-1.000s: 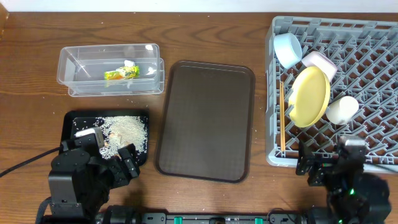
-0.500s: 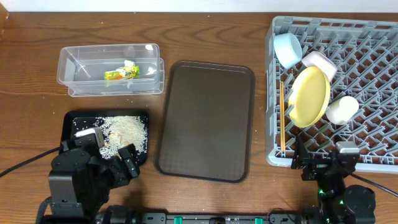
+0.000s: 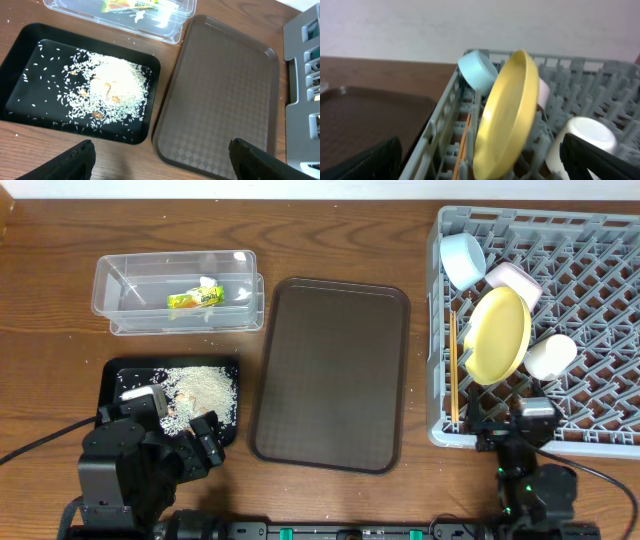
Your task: Sort waste into correct bins and load items into the dishwasher rack
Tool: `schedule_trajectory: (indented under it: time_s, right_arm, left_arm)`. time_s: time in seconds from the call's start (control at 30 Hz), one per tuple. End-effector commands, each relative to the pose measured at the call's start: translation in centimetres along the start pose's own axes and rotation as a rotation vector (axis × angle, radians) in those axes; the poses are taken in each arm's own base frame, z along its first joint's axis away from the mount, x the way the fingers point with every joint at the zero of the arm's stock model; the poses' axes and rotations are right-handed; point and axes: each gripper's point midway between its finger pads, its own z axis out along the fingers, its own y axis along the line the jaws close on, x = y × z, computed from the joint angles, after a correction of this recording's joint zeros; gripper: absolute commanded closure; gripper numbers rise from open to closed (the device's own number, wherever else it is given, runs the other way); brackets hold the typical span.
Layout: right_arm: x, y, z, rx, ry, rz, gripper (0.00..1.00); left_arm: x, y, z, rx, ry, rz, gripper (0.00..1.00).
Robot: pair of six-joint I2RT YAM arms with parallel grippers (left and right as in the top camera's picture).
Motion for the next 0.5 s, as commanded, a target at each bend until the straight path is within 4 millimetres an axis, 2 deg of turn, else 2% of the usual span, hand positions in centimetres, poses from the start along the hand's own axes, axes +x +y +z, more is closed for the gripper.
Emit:
schedule_trajectory:
  time_s: [0.0,0.47]
  right_arm:
    - [1.26,0.06,0.54,-0.007,-0.014,-0.024,0.01]
    - [1.25,-0.23,0.53,0.006,-0.013,-0.045,0.01]
  left_arm:
    - [0.11,0.06,0.04,-0.003,0.002,-0.006,0.12]
    - [0.12,0.07,0.04,-0.003,0.003,-0.006,0.12]
